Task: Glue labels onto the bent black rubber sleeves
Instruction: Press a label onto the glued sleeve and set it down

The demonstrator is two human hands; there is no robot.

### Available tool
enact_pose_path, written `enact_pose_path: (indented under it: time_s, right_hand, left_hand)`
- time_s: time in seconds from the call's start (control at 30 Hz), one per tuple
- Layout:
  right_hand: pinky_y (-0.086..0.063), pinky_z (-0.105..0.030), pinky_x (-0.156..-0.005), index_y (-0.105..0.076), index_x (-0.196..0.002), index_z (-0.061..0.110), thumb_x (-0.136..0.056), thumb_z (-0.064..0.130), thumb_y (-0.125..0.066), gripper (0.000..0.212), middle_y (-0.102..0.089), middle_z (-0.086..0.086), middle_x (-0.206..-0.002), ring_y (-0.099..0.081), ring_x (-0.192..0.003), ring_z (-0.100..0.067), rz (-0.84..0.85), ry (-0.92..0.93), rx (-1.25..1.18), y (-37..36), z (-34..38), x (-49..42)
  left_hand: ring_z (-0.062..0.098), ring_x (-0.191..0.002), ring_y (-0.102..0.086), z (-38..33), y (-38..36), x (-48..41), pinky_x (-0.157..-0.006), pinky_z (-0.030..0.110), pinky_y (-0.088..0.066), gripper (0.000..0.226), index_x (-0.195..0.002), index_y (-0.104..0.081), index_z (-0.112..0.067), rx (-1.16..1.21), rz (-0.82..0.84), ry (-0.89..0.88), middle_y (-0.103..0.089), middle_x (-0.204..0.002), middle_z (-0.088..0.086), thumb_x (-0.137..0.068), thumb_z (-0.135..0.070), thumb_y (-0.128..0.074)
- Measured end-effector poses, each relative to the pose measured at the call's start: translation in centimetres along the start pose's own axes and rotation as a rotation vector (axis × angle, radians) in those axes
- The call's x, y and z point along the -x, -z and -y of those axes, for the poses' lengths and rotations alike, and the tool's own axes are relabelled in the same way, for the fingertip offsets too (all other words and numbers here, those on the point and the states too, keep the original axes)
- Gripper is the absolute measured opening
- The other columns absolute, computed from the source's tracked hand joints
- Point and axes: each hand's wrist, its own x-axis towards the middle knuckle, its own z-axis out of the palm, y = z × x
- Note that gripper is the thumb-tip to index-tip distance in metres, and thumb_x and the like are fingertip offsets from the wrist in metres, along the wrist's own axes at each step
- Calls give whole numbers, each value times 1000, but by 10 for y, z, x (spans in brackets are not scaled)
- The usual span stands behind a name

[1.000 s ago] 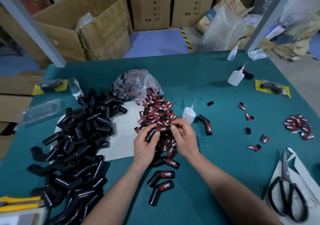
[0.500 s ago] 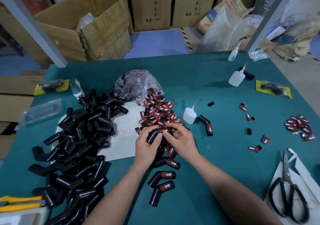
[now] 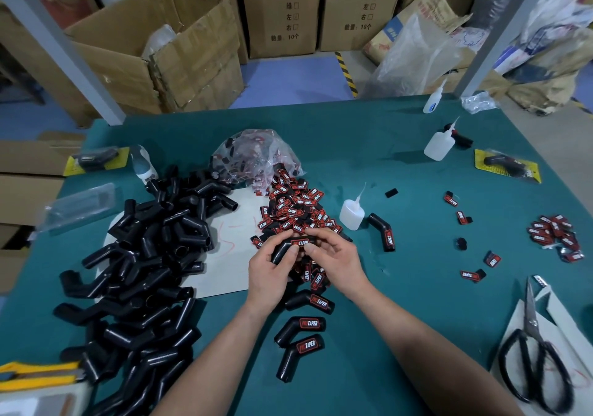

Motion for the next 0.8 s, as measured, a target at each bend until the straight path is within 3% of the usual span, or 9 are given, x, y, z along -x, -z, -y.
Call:
enact_pose_path:
  time_s: [0.17,0.33,0.4,0.57,0.8]
  right_hand:
    - [-58,-29,-85,-65,-113,11,-87,7,-73,27,-74,-1,-104,-70,-92,-18,-68,-46,-37,0,1,0]
    - [-60,-33,-77,-70,-97,3,-93,9,-69,7,-74,-15,-94,-72,-82,-34,-79,-86,-35,5,-1,-3]
    - [-59,-32,-77,-72,-97,-1,-91,0,-71,6,-73,-15,-100,-71,-83,-31,-60,-94,-14,5,-4,-3]
    - [-56,-25,-77,-75,-94,-7,-87,-7,-73,8,-74,-14,-104,-71,-87,-17,-20,-69,-2,4,-2,-4]
    - [-56,-26,-80,-78,-82,-1,-88,-1,-74,6,-74,-13,-106,-71,-90,-21,19,-81,-15,4,3,-4]
  left_hand:
    - [15,-106,-74,4,0,-1,-92,24,-57,33,-115,-74,-36,51,-37,66,-77,-116,-7,-95,-9,-74]
    - [8,-108,-72,2,1,-1,-91,19,-56,34,-112,-74,-39,35,-50,70,-76,-115,-15,-95,-10,-75]
    - [9,-106,-73,3,1,-1,-90,19,-57,35,-112,-74,-41,43,-53,79,-77,-115,-12,-95,-10,-75]
    - [14,-109,-73,3,-1,-1,-99,35,-57,34,-113,-74,-38,20,-42,93,-77,-115,-7,-94,-10,-75]
    - [11,-111,-71,1,-2,1,-103,39,-55,42,-108,-75,-51,-20,-36,61,-76,-115,-13,-94,-12,-76]
